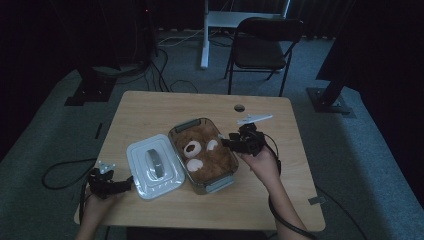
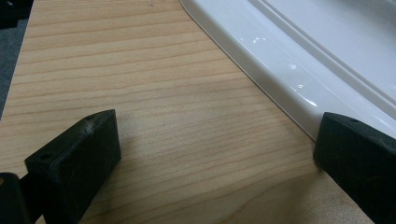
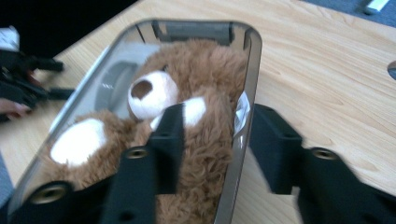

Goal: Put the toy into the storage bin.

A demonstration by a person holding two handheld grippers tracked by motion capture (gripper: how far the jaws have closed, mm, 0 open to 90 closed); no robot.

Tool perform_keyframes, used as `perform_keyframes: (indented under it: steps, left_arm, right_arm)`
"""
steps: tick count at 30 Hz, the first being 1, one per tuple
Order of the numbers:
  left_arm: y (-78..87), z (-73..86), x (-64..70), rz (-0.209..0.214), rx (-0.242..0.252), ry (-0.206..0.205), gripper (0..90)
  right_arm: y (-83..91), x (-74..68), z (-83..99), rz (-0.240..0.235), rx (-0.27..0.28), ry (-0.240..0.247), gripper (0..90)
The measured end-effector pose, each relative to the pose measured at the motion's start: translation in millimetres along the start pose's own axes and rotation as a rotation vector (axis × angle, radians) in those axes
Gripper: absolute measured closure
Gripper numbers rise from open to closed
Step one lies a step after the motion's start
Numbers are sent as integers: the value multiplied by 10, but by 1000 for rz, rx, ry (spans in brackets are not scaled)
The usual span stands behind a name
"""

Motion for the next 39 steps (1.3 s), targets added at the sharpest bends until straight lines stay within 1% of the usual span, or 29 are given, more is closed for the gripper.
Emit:
perform_keyframes:
  steps: [1, 2, 3, 4, 6, 7, 8, 9, 10, 11, 12, 13, 14, 17, 19, 21, 22, 24, 25, 27, 28, 29, 30, 31, 32, 34, 35, 36, 39]
  left_arm:
    - [0, 0, 0, 0, 0, 0, 10]
    - [0, 0, 0, 0, 0, 0, 10]
    - [0, 0, 0, 0, 0, 0, 11]
    - [0, 0, 0, 0, 0, 0, 11]
    - [0, 0, 0, 0, 0, 0, 10]
    - [1, 1, -1, 0, -1, -1, 10]
    - [1, 0, -1, 0, -2, -1, 10]
    - [1, 0, 0, 0, 0, 0, 10]
    - [1, 0, 0, 0, -1, 0, 10]
    - [0, 0, 1, 0, 0, 1, 10]
    - [-1, -1, 3, 0, 1, 4, 10]
    - [-1, -1, 3, 0, 1, 4, 10]
    - [2, 0, -1, 0, -2, -1, 10]
    - [2, 0, 1, 0, -1, 0, 10]
    - [2, 0, 1, 0, -2, 0, 10]
    - [3, 2, 3, -2, -2, 3, 10]
    - [3, 2, 3, -3, -1, 3, 10]
    - [4, 2, 4, -3, -2, 4, 10]
    - [4, 2, 4, -3, -2, 4, 10]
    - [4, 3, 4, -4, -2, 5, 10]
    - [6, 4, 4, -5, -3, 4, 10]
    - [6, 4, 4, -5, -3, 4, 10]
    - [7, 6, 4, -6, -3, 4, 10]
    - [7, 7, 5, -6, -3, 5, 10]
    - [8, 9, 6, -7, -2, 5, 10]
    - [9, 9, 6, -6, -2, 5, 10]
    - [8, 8, 6, -7, -1, 5, 10]
    - [8, 9, 6, -6, -2, 5, 10]
    - [9, 10, 5, -5, -1, 4, 10]
  right_arm:
    - [0, 0, 0, 0, 0, 0, 523]
    - [9, 16, -4, -4, 14, -18, 523]
    - [10, 53, 1, 33, 16, -32, 405]
    - [10, 61, 10, 38, 12, -30, 390]
    - [10, 95, 45, 58, 14, -50, 310]
    - [10, 95, 45, 58, 14, -50, 310]
    - [13, 146, 107, 65, 20, -62, 225]
    - [20, 173, 155, 58, 23, -61, 155]
    - [20, 173, 155, 58, 23, -61, 155]
    - [30, 257, 249, 70, 18, -81, 137]
    - [35, 304, 292, 86, 14, -75, 124]
    - [35, 304, 292, 86, 14, -75, 124]
    - [45, 390, 372, 111, 23, -78, 123]
    - [63, 507, 476, 153, 52, -86, 123]
    - [64, 572, 564, 184, 47, -98, 123]
    - [58, 601, 610, 187, 55, -107, 123]
    - [43, 650, 707, 184, 76, -117, 124]
    - [24, 705, 817, 203, 71, -149, 123]
    - [24, 705, 817, 203, 71, -149, 123]
    - [11, 752, 920, 194, 92, -186, 122]
    - [-16, 799, 1023, 198, 91, -208, 117]
    - [-16, 799, 1023, 198, 91, -208, 117]
    - [-32, 819, 1069, 215, 92, -215, 108]
    - [-56, 837, 1119, 220, 79, -215, 108]
    - [-105, 864, 1212, 241, 55, -195, 108]
    - [-155, 887, 1297, 302, 29, -177, 108]
    - [-183, 895, 1331, 297, 17, -177, 108]
    - [-204, 896, 1358, 276, 16, -182, 107]
    - [-225, 922, 1404, 281, 19, -202, 108]
Point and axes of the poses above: each handheld gripper's, and its own axes: y roughly backward along the jaws, z roughly out of its underside, x roughly to its right, the point moved 5 cm from there along -y, roughly forward along the jaws
